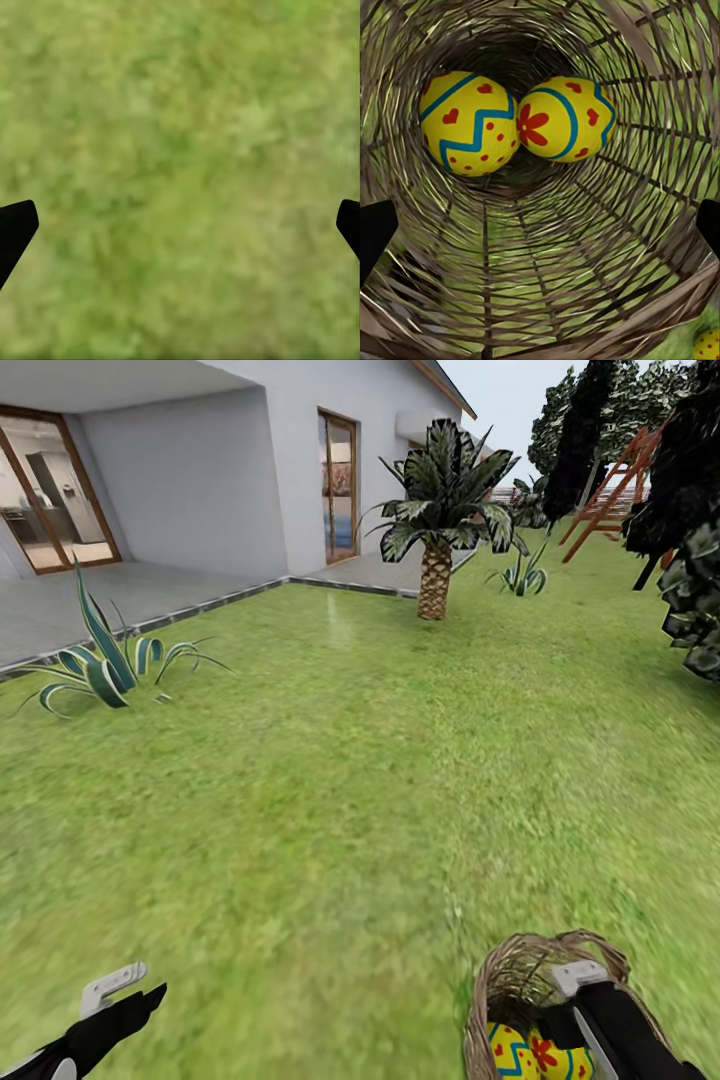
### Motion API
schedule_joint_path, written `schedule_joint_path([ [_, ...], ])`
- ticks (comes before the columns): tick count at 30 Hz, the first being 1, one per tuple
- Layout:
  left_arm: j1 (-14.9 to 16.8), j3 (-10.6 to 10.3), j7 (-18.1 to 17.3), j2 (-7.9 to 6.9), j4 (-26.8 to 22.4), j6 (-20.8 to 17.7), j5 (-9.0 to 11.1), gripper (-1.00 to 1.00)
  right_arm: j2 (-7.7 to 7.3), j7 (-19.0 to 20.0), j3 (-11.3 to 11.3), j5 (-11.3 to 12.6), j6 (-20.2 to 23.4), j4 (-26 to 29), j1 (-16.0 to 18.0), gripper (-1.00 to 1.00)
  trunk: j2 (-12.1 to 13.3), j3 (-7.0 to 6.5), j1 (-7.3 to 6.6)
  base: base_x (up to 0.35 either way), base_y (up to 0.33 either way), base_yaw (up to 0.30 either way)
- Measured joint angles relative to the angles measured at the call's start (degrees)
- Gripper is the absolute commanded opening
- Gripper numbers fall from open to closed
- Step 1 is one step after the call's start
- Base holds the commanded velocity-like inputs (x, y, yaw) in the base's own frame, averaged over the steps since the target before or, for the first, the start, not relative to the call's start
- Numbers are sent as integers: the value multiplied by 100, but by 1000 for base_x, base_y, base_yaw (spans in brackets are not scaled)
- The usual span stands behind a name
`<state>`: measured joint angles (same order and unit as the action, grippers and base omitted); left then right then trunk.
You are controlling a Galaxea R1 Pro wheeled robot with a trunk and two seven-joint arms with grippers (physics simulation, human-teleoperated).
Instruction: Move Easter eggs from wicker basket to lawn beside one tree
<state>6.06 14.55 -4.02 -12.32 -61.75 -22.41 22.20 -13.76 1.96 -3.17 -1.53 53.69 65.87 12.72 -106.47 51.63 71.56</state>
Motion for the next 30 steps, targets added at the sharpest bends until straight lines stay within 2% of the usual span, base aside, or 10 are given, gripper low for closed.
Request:
schedule_joint_path([
  [3,0,-3,0,0,1,-3,2,100,-108,239,71,-24,2,3,0,100,-120,54,66,0,0,0],
  [7,1,-13,0,2,97,1,0,100,-145,308,101,-47,-3,6,-1,100,-281,126,154,0,0,0],
  [30,-1,-20,0,59,186,3,-9,100,-157,308,111,-72,-6,7,0,100,-1203,539,659,0,0,0],
])
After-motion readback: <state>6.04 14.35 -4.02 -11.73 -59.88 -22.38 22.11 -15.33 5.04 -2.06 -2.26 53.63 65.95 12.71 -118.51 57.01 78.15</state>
